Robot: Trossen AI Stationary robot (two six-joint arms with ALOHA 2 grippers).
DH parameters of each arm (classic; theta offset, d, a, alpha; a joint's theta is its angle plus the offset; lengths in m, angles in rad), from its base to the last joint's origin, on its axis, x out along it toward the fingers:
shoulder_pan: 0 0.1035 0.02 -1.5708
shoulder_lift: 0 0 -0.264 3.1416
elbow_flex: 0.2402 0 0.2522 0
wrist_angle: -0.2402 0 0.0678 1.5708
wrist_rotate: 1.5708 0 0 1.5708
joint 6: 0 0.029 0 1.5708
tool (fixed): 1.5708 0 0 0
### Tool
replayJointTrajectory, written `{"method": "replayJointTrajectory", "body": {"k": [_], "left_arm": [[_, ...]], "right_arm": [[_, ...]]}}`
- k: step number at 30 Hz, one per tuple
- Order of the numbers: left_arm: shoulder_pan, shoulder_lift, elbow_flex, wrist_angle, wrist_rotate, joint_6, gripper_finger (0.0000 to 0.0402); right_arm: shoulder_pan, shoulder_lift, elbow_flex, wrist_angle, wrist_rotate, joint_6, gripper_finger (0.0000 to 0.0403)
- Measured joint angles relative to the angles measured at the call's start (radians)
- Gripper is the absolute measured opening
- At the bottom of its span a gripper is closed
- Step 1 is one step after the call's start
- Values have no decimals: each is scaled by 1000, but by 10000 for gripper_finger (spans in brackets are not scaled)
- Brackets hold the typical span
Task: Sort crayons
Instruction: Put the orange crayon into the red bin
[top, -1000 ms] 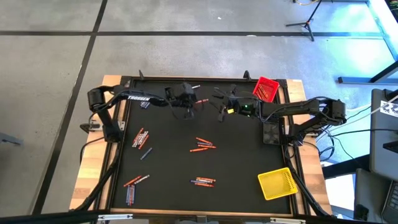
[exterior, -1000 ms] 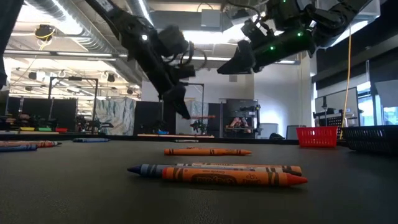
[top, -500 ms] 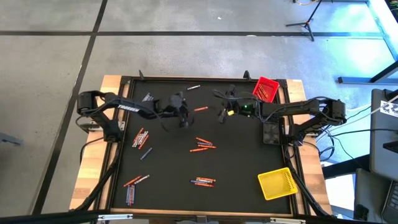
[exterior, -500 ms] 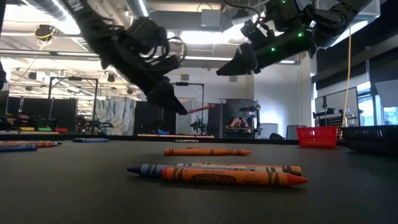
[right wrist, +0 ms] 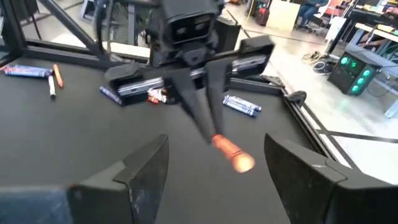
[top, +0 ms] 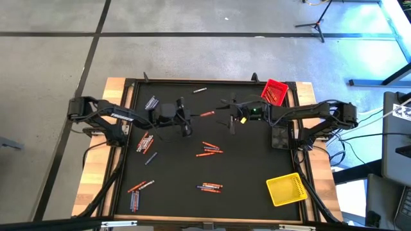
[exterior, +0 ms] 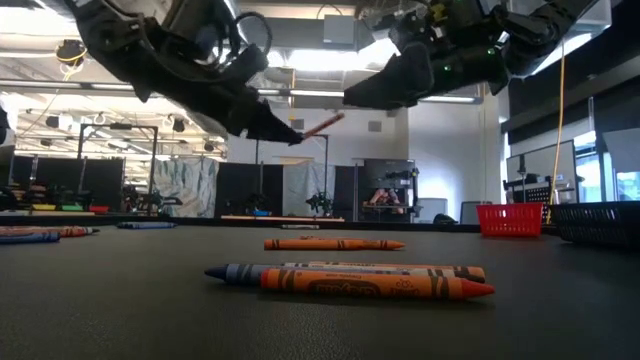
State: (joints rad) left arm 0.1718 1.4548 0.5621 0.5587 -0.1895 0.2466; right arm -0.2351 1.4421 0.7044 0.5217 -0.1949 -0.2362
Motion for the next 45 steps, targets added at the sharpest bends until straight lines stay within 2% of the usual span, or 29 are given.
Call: {"method": "replayJointTrajectory", "body": {"k": [6,15,19,31,34,39,45], "left_arm": [[-39,1,0,60,49,40,18],[-64,1,0,88,15,53,18],[-64,1,0,90,15,53,18],[-64,1,0,94,14,48,18],[-64,1,0,90,15,29,18],[-64,2,0,81,16,-9,21],[-59,2,0,75,13,-42,68]], "right_arm": [[15,76,0,85,-14,0,262],[14,96,0,157,-86,-19,253],[15,115,0,167,-87,-25,209],[14,127,1,186,-90,-63,21],[14,127,1,184,-90,-65,15],[14,128,1,173,-88,-64,40],[14,99,2,123,-32,-66,13]]}}
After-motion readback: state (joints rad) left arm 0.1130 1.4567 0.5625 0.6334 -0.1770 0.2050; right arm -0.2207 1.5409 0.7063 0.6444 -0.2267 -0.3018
